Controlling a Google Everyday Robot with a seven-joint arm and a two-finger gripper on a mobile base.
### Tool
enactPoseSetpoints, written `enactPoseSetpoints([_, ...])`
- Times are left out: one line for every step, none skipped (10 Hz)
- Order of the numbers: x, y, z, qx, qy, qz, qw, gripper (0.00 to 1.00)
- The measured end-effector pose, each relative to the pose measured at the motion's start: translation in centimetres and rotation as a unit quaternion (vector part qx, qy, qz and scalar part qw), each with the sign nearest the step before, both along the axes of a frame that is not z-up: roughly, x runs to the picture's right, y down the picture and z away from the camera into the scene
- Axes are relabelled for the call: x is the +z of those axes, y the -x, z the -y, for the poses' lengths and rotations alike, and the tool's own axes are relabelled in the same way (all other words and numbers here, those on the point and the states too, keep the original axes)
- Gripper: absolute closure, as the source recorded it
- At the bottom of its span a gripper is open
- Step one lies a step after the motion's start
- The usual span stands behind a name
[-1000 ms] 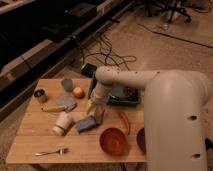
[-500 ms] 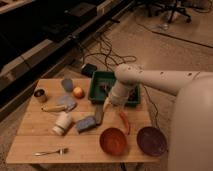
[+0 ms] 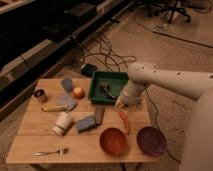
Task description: Place eraser in metal cup
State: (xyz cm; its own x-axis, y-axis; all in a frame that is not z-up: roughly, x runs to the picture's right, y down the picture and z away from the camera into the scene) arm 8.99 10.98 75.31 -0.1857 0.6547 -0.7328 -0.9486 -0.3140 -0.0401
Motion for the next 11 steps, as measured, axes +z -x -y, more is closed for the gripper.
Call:
enactPoseSetpoints([0.0, -0.1, 0.0, 0.001, 0.0, -0.001, 1.0, 0.5])
enactPoseSetpoints([0.0, -0.2, 0.0, 0.001, 0.0, -0.001, 1.0, 0.5])
enactPoseSetpoints([0.0, -0.2, 0.0, 0.001, 0.0, -0.001, 1.0, 0.5])
enactPoseSetpoints([0.0, -0.1, 0.0, 0.0, 0.0, -0.001, 1.0, 0.5])
enactPoseSetpoints([0.0, -0.1, 0.0, 0.0, 0.0, -0.001, 1.0, 0.5])
enactPoseSetpoints([0.0, -0.1, 0.0, 0.0, 0.0, 0.0, 1.0, 0.5])
enactPoseSetpoints([0.0, -0.1, 0.0, 0.0, 0.001, -0.002, 1.0, 0.5])
enactPoseSetpoints([0.1, -0.2, 0.0, 0.001, 0.001, -0.007, 1.0, 0.5])
enactPoseSetpoints([0.4, -0.2, 0.3, 0.003, 0.006, -0.025, 0.9997, 0.5])
enactPoseSetpoints([1.0, 0.3, 1.0, 0.008, 0.012, -0.047, 0.9988, 0.5])
enactPoseSetpoints([2.1, 0.5, 2.3, 0.01, 0.017, -0.07, 0.9973, 0.5])
